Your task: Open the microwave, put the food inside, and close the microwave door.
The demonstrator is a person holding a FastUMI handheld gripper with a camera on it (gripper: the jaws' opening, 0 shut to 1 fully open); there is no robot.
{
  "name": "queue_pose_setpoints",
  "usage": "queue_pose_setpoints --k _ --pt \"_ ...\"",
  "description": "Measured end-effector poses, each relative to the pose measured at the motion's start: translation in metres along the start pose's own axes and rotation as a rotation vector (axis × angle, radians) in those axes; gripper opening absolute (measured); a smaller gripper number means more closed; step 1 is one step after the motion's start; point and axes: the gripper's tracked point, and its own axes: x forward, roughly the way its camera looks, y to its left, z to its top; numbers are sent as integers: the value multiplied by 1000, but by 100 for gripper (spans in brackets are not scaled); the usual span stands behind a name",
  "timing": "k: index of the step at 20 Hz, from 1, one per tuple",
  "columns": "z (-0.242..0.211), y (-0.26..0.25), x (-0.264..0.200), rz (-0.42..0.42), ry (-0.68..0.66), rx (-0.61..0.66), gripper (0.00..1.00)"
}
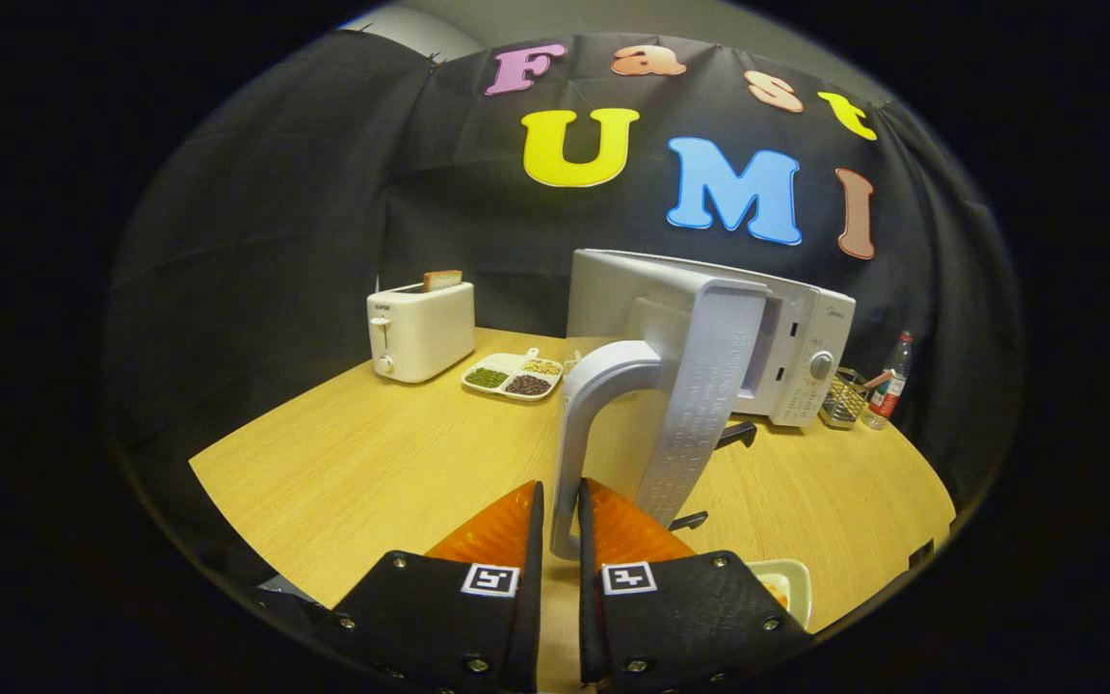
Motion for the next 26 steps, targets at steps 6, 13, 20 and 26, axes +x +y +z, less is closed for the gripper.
queue_pose_setpoints --k 6,13,20,26 --pt "6 37 1 35 6 -45 17" --pt "7 73 -1 111 -1 -57 17" --pt "35 101 -3 213 -32 -24 17" --pt "48 106 -23 277 -81 3 59"
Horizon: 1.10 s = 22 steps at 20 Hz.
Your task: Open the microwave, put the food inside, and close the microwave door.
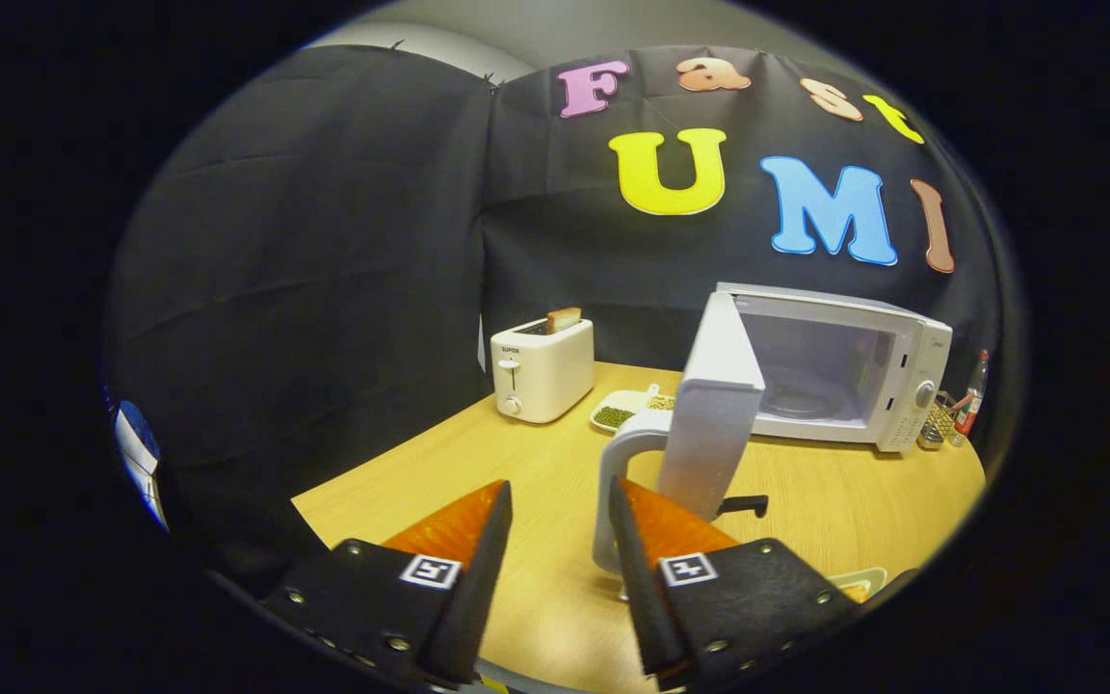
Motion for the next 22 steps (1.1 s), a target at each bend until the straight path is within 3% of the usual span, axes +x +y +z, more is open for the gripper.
queue_pose_setpoints --k 2,13,22 --pt "2 -3 -12 -19 -3 -31 99" --pt "43 -40 -80 -112 -145 59 98" --pt "48 -120 -125 -293 -187 69 98"
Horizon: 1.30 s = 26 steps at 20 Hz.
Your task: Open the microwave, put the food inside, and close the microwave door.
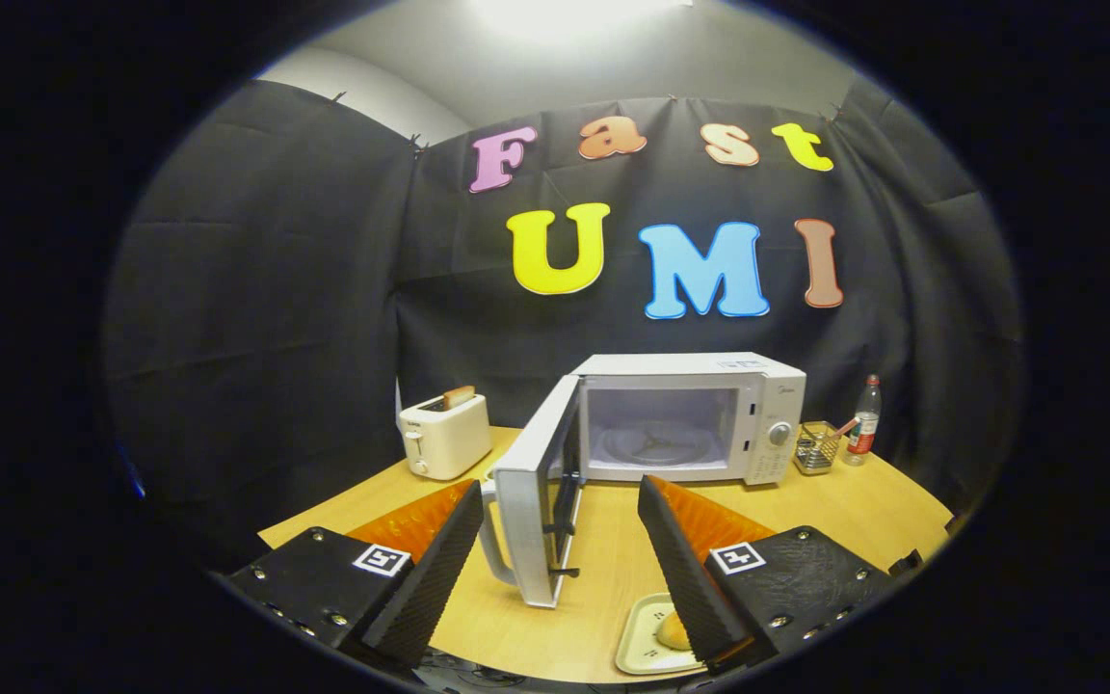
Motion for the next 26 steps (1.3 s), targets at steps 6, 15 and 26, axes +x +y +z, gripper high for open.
queue_pose_setpoints --k 6,15,26 --pt "-37 -52 4 -99 56 17 98" --pt "-134 -91 21 -184 296 10 98" --pt "-206 -114 27 -224 508 -47 98"
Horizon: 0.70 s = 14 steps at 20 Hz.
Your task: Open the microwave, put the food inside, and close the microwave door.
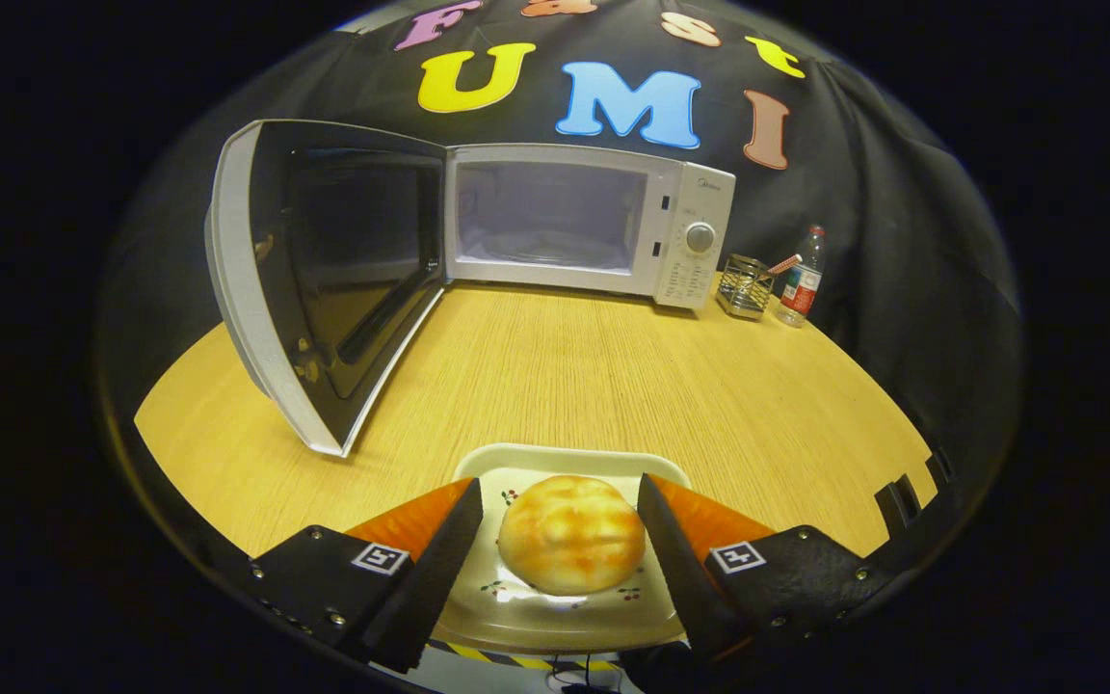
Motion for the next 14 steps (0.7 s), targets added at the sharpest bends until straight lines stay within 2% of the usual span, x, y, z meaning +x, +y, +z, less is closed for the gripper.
queue_pose_setpoints --k 5,9,10,11,13,14 --pt "-12 -6 5 -1 47 -15 98" --pt "-14 -4 4 13 50 -15 84" --pt "-14 -4 4 16 52 -13 84" --pt "-15 -4 5 15 59 -10 78" --pt "-14 -4 5 5 56 -13 78" --pt "-13 -5 5 -1 53 -15 69"
